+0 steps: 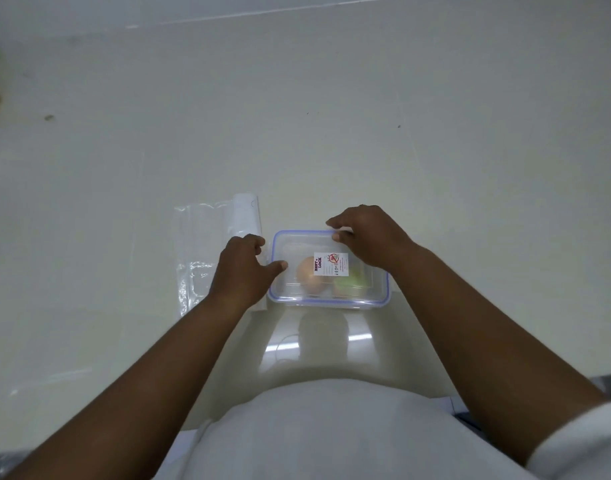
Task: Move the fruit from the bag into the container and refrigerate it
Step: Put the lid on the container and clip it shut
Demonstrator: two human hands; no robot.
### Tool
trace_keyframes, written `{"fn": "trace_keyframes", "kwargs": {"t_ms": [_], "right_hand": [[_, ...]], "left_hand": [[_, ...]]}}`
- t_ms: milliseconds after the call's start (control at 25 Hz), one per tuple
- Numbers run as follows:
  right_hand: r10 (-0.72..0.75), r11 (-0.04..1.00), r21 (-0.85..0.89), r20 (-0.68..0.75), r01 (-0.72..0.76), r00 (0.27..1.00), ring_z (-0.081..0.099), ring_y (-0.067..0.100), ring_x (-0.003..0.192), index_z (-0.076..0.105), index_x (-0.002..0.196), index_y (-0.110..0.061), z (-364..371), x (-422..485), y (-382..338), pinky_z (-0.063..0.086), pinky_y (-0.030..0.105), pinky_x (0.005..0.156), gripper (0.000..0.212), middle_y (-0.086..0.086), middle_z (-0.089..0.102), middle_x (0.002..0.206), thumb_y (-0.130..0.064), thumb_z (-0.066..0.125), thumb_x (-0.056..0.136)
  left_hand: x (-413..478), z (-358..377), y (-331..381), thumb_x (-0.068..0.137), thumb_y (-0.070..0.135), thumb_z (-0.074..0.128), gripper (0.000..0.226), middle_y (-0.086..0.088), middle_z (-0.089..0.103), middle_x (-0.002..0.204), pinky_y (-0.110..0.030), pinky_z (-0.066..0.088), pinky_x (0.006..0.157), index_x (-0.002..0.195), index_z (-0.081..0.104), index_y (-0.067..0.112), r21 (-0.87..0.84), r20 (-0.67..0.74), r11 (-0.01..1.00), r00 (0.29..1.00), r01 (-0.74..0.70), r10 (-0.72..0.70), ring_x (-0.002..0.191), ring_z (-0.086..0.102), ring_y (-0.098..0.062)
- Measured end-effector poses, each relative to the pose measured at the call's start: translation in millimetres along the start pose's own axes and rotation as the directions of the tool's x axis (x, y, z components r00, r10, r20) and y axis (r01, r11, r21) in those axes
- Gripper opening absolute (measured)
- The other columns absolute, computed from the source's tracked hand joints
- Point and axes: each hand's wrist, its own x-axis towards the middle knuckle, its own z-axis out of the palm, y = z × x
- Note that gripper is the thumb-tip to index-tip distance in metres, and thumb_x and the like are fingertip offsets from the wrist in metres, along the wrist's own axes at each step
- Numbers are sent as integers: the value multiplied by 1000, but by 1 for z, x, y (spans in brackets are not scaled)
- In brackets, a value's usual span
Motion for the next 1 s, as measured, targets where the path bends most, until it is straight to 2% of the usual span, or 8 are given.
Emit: {"fn": "trace_keyframes", "kwargs": {"t_ms": [80,160,200,360,440,600,880,1000], "right_hand": [[58,995,-64,-234,-74,971,55,29,115,64,123,-15,2,-20,0,45,38,95,37,8,65,120,-26,65,87],[175,973,-66,-413,-221,894,59,33,105,67,114,-12,0,-47,11,48,38,86,36,12,66,109,-29,69,83],[241,952,-70,-433,-299,869,62,34,99,69,108,-11,0,-61,17,49,37,82,34,13,67,103,-33,70,81],[442,893,25,-228,-449,868,66,26,81,68,74,-7,14,-88,26,47,29,69,38,6,71,79,-45,72,78],[510,860,129,-193,-494,838,66,26,79,65,66,-4,18,-87,24,47,29,68,41,7,72,75,-43,73,77],[581,801,279,-150,-529,800,68,33,77,68,74,3,17,-80,25,56,40,74,39,19,72,76,-35,78,72],[640,652,561,-48,-509,767,72,31,72,72,78,-7,23,-79,30,60,49,76,19,12,74,79,-22,80,71],[624,651,571,-27,-500,781,72,33,73,72,78,-6,22,-80,34,60,50,76,19,14,74,81,-22,80,71]], "left_hand": [[3,7,-2,73,27,81,60,-12,60,120,-31,45,87,125,58,7,-8,36,1000,999,19,-19,100,62,-25],[4,9,-7,72,27,82,59,-10,64,115,-28,41,82,123,61,6,-41,24,998,999,48,-47,92,60,-20],[5,9,-10,70,27,84,57,-8,67,107,-26,40,80,119,64,6,-71,21,995,997,71,-70,88,58,-18],[7,6,-13,64,29,87,28,-1,64,77,-26,42,74,81,68,18,-129,40,986,994,110,-105,75,56,-18],[6,6,-14,63,30,88,26,0,65,75,-28,48,76,72,65,20,-178,58,974,989,142,-134,74,61,-20],[8,7,-16,63,25,89,23,-8,74,85,-39,58,81,71,71,14,-280,99,933,973,227,-207,79,71,-26],[12,9,-20,68,12,85,25,-15,75,92,-42,61,77,87,72,3,-438,238,833,937,339,-256,79,74,-28],[10,10,-22,69,13,85,26,-15,75,92,-42,61,79,90,72,3,-454,251,822,935,344,-252,80,74,-28]]}}
